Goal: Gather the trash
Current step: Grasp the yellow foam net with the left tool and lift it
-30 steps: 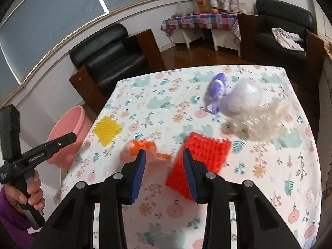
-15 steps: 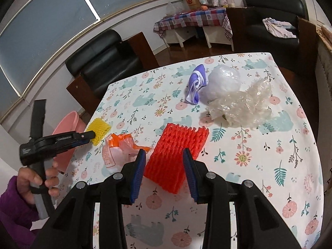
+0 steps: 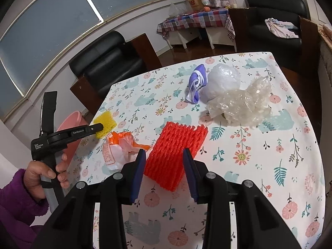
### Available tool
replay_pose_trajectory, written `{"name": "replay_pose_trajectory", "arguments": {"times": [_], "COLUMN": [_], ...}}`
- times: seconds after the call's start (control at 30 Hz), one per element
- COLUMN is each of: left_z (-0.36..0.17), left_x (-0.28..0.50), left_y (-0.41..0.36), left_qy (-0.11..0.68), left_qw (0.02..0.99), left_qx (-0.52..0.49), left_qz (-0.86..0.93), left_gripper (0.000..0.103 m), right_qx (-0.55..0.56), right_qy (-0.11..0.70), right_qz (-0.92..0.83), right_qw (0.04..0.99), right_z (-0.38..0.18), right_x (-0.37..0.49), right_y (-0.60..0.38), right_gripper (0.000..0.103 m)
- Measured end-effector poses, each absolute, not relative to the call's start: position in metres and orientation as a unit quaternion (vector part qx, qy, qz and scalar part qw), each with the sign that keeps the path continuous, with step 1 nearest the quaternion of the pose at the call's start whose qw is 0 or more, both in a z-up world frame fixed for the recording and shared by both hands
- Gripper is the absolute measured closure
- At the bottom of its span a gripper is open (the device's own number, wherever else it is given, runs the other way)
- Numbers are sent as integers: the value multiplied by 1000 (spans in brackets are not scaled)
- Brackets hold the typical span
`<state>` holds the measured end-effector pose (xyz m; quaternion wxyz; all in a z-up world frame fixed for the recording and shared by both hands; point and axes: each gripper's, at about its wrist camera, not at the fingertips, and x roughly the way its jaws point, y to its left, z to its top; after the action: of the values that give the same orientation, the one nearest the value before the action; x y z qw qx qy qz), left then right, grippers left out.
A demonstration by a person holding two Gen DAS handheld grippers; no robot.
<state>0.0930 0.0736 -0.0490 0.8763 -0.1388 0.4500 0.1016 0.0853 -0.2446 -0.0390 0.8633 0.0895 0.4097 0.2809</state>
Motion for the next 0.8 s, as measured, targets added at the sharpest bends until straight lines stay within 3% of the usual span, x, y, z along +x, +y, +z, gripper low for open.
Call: {"name": "replay_pose_trajectory", "arguments": {"times": [0.43, 0.67, 0.8], "left_z": [-3, 8, 9], "left_x": [63, 46, 38], "left_y": [59, 63, 66], "left_qy": [378, 362, 359], "left_qw": [918, 925, 925], "left_qx": [-104, -113, -119], "left_qz": [55, 42, 39], "left_gripper": [95, 95, 95], "right_qx": [72, 98, 94], "right_qy": [409, 463, 485], "right_qz": [328, 395, 386], "right_qw": [849, 787, 779], "right_z": [-31, -35, -44], "right_x": [78, 86, 95], "right_y": [-221, -193, -173], "right_gripper": [67, 66, 56]}}
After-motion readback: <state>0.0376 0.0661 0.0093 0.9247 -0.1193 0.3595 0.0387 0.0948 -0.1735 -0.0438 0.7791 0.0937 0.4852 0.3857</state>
